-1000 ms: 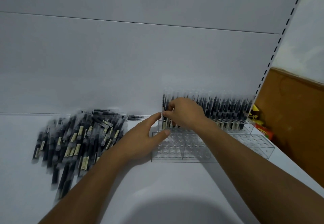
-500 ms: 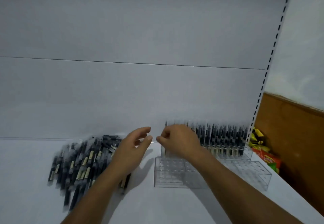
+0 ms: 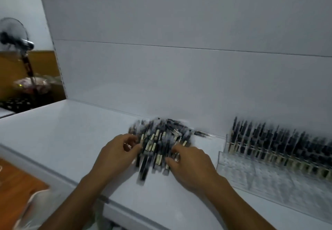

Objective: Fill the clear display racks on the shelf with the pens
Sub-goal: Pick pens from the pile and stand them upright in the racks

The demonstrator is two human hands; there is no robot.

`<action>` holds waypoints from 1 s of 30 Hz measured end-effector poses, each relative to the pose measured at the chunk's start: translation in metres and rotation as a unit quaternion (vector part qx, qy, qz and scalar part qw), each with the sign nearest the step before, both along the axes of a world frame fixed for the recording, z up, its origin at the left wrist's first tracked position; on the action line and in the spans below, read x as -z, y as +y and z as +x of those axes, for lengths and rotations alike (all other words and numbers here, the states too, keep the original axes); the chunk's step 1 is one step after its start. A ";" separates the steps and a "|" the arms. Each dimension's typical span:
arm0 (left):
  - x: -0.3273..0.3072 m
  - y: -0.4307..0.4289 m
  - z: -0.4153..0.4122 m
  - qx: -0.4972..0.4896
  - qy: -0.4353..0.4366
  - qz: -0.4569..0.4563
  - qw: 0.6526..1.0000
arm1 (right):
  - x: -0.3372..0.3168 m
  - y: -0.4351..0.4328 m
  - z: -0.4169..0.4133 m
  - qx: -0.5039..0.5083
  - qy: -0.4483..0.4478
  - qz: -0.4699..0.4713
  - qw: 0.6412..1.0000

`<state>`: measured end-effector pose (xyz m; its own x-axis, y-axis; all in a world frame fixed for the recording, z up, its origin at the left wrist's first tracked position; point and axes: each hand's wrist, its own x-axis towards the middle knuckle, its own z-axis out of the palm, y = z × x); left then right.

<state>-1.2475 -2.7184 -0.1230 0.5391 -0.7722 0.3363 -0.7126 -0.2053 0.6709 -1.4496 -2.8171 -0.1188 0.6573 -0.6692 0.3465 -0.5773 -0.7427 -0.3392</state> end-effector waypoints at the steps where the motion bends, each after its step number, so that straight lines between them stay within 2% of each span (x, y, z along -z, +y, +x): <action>1: 0.002 0.001 0.001 0.002 -0.003 0.016 1.000 | 0.003 -0.001 0.000 -0.002 -0.007 0.004 1.000; 11: 0.001 -0.018 0.003 -0.005 -0.040 0.064 0.997 | 0.013 0.001 0.003 -0.032 -0.062 0.031 0.997; 16: -0.001 -0.027 0.014 -0.018 -0.022 0.077 0.997 | 0.011 0.007 0.004 -0.052 -0.044 0.040 0.997; 23: -0.017 -0.050 0.024 -0.035 -0.021 0.152 0.988 | 0.010 0.006 0.003 -0.046 -0.060 0.093 0.993; 27: -0.027 -0.061 0.029 -0.023 0.022 0.184 0.982 | 0.008 0.005 0.001 -0.053 -0.142 0.182 0.972; 30: -0.031 -0.063 0.032 -0.016 0.116 0.168 0.979 | 0.007 0.006 0.001 -0.076 -0.259 0.284 0.920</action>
